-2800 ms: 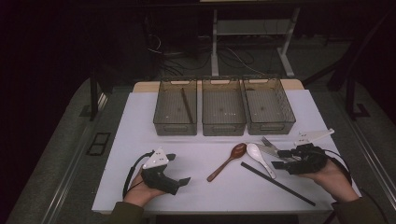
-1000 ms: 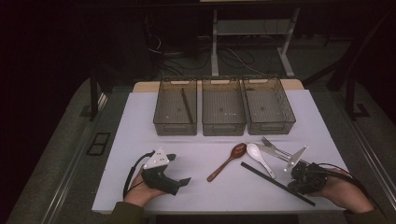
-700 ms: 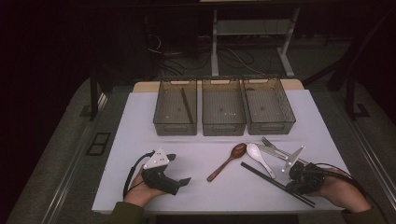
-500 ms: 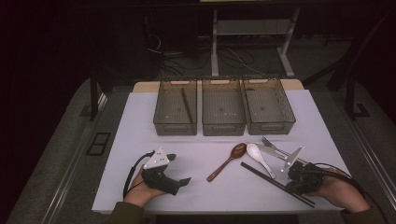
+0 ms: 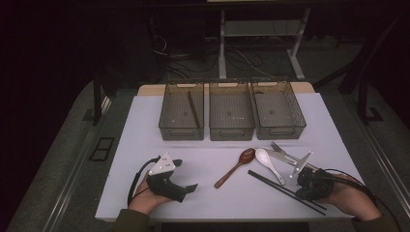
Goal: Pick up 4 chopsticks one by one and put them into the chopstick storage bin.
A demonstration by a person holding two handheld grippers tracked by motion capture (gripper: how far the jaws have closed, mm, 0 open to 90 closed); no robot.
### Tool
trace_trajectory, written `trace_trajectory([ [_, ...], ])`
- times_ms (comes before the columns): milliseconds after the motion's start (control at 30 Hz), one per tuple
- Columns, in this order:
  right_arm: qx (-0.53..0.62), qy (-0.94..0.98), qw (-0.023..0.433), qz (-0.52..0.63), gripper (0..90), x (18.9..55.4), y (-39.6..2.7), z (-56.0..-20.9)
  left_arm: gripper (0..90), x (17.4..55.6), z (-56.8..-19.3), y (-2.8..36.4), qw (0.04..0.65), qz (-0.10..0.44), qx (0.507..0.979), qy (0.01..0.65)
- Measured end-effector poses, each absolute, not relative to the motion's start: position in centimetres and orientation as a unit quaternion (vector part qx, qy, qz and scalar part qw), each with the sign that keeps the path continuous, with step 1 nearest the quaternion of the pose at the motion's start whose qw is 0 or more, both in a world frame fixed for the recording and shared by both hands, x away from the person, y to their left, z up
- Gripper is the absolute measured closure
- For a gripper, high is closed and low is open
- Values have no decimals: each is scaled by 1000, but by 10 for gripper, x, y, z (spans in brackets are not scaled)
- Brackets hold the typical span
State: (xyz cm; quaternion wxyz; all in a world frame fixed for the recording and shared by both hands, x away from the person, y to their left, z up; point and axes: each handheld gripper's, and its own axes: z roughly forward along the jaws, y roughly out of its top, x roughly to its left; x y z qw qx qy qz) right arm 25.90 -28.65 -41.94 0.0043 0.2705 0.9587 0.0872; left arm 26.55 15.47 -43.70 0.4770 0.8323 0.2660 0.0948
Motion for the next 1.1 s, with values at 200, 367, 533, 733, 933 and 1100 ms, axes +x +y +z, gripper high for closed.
trace_trajectory([
  [200,273,957,5,95,856,259,-288,-418,0,266,-437,155,477,95,832,266],
  [367,275,954,9,118,856,259,-290,-411,0,266,-437,155,477,95,832,266],
  [533,278,951,21,134,857,259,-292,-406,0,266,-437,155,477,95,832,266],
  [733,283,943,27,173,857,258,-297,-398,0,266,-437,155,477,95,832,266],
  [933,294,932,31,210,857,258,-301,-392,0,266,-437,155,477,95,832,266],
  [1100,299,924,35,235,857,258,-306,-387,0,266,-437,155,477,95,832,266],
])
